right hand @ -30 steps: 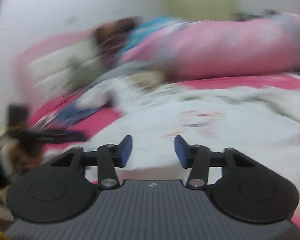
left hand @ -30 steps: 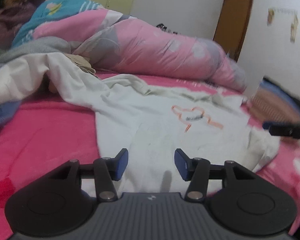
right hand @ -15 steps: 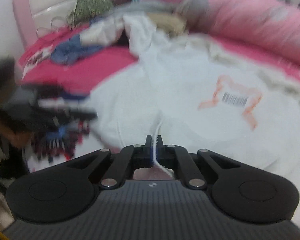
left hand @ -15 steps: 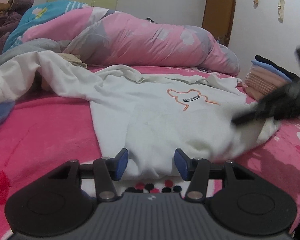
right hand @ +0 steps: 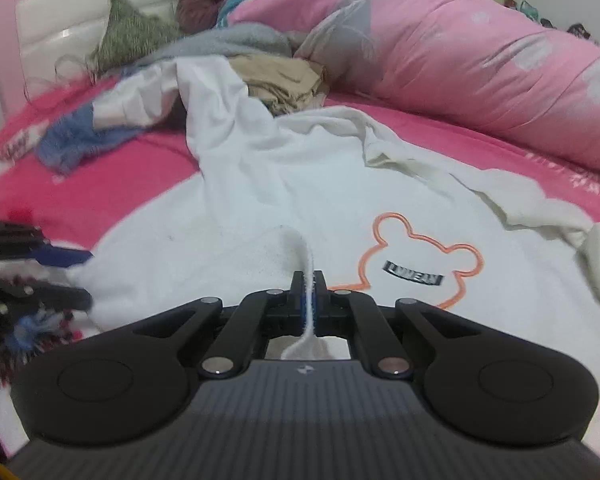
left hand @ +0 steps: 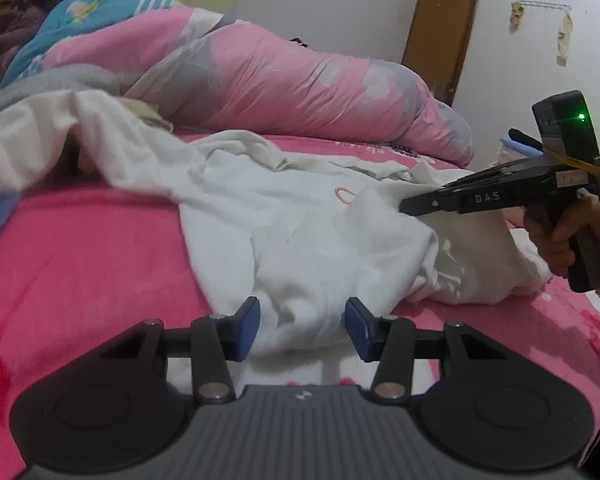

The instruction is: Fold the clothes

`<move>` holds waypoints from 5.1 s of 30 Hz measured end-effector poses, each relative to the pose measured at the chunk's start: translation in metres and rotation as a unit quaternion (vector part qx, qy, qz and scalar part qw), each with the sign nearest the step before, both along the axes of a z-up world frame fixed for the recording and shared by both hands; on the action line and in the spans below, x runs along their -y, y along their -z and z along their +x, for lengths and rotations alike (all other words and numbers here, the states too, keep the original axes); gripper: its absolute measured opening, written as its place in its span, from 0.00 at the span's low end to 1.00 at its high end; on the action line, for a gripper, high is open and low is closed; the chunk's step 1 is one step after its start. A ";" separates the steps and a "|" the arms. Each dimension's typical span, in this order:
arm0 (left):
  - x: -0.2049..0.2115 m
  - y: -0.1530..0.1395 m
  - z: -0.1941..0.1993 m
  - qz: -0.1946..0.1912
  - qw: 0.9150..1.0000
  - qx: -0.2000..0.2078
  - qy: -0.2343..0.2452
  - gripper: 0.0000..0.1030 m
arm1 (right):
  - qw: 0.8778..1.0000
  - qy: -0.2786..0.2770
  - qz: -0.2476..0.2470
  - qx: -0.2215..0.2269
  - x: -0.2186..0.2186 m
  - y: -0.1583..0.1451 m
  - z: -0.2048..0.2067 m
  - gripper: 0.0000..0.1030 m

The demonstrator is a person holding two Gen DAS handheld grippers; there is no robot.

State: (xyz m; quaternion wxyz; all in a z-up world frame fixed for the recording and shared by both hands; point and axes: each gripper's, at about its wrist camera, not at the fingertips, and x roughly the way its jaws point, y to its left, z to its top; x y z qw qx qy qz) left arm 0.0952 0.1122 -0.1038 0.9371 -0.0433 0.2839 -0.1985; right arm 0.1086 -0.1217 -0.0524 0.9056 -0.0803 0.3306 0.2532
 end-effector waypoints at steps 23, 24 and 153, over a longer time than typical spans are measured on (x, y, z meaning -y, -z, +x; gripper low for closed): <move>-0.067 -0.018 -0.051 -0.046 0.996 -0.064 0.038 0.02 | 0.980 -0.167 0.099 0.037 0.002 -0.021 -0.077 0.01; -0.067 -0.013 -0.050 -0.039 0.996 -0.070 0.034 0.02 | 0.981 -0.165 0.093 0.035 -0.002 -0.019 -0.070 0.01; -0.050 -0.037 -0.044 -0.002 0.997 0.009 -0.077 0.41 | 0.945 0.282 0.149 0.078 0.249 0.015 -0.161 0.25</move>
